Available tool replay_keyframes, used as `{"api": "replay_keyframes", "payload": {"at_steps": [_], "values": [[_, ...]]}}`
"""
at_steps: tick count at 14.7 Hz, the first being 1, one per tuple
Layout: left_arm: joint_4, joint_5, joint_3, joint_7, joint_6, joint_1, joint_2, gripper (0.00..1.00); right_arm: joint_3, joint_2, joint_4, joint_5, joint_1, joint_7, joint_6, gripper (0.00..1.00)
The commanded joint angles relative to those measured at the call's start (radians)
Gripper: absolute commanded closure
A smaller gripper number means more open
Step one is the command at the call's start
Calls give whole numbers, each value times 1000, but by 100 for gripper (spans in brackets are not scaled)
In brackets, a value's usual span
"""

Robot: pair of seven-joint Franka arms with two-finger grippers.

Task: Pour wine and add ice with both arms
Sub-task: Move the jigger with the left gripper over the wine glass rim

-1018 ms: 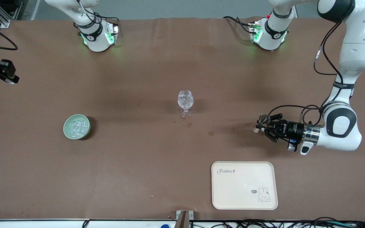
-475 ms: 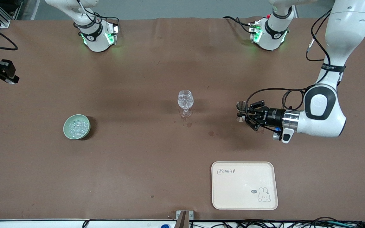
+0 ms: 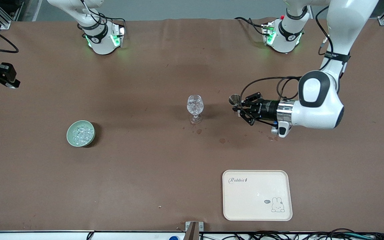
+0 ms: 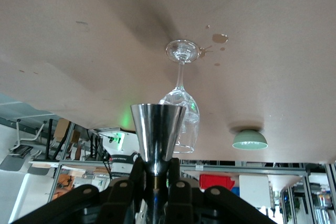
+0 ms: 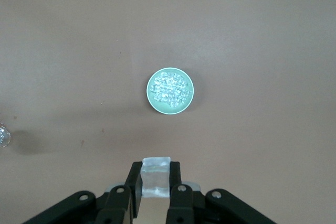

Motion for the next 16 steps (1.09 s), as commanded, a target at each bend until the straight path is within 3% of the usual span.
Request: {"api": "replay_keyframes", "payload": {"at_steps": [1, 8, 16], "values": [[-39, -2, 7, -71, 63, -51, -42, 99, 5, -27, -26, 0, -6, 4, 5, 99], [-57, 93, 5, -279, 170, -173, -72, 99, 5, -26, -28, 0, -4, 4, 5, 99], [-34, 315, 5, -499, 230, -269, -71, 99, 5, -26, -28, 0, -6, 4, 5, 99]]}}
